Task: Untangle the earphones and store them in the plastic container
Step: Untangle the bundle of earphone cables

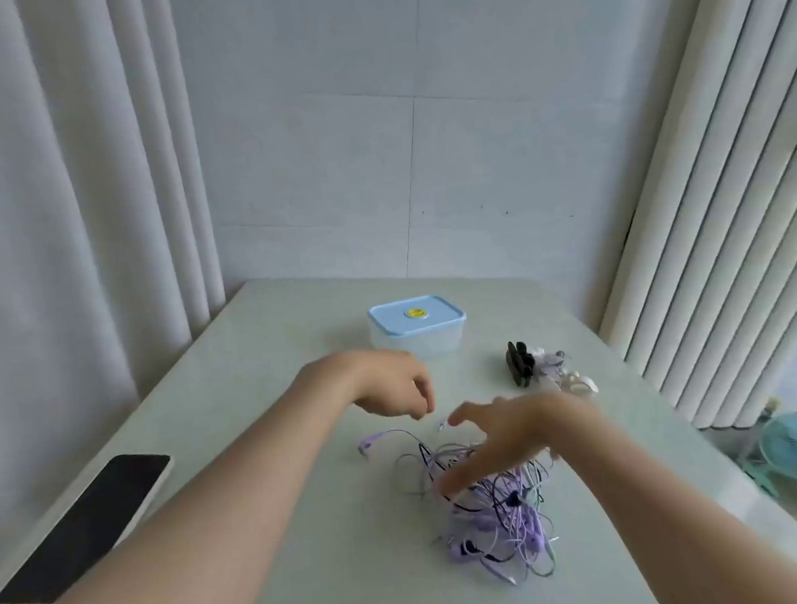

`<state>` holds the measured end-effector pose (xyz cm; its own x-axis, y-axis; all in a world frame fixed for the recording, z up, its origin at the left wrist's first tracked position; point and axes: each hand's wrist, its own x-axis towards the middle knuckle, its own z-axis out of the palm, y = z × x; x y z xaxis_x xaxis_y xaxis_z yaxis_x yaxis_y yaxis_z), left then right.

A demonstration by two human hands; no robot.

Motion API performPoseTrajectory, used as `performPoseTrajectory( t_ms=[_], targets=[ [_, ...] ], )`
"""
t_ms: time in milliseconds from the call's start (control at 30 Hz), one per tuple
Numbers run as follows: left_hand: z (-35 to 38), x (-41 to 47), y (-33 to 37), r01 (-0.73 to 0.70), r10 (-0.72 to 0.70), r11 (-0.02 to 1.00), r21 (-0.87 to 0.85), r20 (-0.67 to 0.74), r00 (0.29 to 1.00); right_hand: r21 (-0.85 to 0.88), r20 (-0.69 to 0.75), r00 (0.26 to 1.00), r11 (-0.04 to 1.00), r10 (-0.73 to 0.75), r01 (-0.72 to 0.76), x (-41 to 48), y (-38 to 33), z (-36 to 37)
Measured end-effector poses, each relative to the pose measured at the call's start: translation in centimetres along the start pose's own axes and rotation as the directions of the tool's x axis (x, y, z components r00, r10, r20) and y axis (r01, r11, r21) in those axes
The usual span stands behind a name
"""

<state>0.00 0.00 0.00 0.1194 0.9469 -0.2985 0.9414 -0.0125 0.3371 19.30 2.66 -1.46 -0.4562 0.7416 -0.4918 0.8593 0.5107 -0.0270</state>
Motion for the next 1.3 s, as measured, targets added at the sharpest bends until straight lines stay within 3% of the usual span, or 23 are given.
performPoseTrajectory(
  t_ms=[67,133,200,300,433,567,633,767,867,933,1000,1067,1167,1233,1300],
  targets=[
    [0.5,0.5,-0.3,0.007,-0.008,0.997,0.073,0.019,1.000,-0.009,0.013,0.998,0.998,0.060,-0.060,0.7,-0.1,0.5],
    [1.4,1.3,-1.0,0.017,-0.023,0.992,0.121,0.049,0.999,0.003,-0.032,0.999,1.000,0.029,-0.029,3.0,0.2,1.3],
    [1.7,2.3,-1.7,0.039,-0.050,0.990,0.133,0.075,0.996,0.105,-0.104,0.992,0.991,-0.066,0.077,5.3,0.0,1.6],
    [1.8,3.9,-3.1,0.064,-0.065,0.990,0.122,0.003,0.998,0.200,-0.298,0.937,0.948,-0.181,0.247,7.9,-0.8,1.7],
    [1.8,5.5,-5.4,0.121,-0.130,0.991,-0.061,-0.166,0.978,0.243,-0.486,0.844,0.892,-0.227,0.381,10.8,-1.3,1.5],
    [2.4,6.8,-7.3,0.088,-0.193,0.948,-0.306,-0.329,0.924,0.301,-0.548,0.803,0.841,-0.234,0.450,12.4,-1.2,1.1],
    [3.1,7.1,-7.8,0.028,-0.185,0.926,-0.376,-0.389,0.902,0.446,-0.569,0.799,0.743,-0.194,0.498,12.5,-1.0,0.7],
    [4.9,7.2,-8.5,-0.114,-0.195,0.804,-0.583,-0.441,0.876,0.703,-0.645,0.764,0.413,0.025,0.580,12.6,-0.3,1.3],
    [5.7,7.9,-9.0,-0.206,-0.250,0.689,-0.695,-0.495,0.832,0.753,-0.632,0.754,0.368,0.179,0.545,13.2,0.3,2.5],
    [6.4,8.6,-9.4,-0.196,-0.317,0.728,-0.657,-0.576,0.754,0.766,-0.628,0.745,0.352,0.227,0.538,13.5,0.4,2.8],
    [7.1,9.1,-9.6,-0.135,-0.307,0.842,-0.522,-0.670,0.675,0.777,-0.624,0.737,0.306,0.258,0.551,13.3,0.5,2.7],
    [7.8,9.5,-9.7,-0.080,-0.263,0.896,-0.436,-0.668,0.696,0.776,-0.629,0.738,0.257,0.244,0.576,12.9,0.3,2.7],
    [8.3,10.0,-9.7,0.077,-0.286,0.923,-0.378,-0.536,0.795,0.773,-0.634,0.750,0.199,0.191,0.603,12.7,0.1,3.0],
    [8.4,9.9,-9.4,0.097,-0.278,0.934,-0.343,-0.531,0.800,0.772,-0.635,0.753,0.170,0.169,0.613,12.6,0.1,3.1],
    [8.3,9.7,-9.3,0.035,-0.263,0.929,-0.369,-0.590,0.763,0.763,-0.646,0.745,0.161,0.164,0.626,12.5,0.1,3.1]
  ],
)
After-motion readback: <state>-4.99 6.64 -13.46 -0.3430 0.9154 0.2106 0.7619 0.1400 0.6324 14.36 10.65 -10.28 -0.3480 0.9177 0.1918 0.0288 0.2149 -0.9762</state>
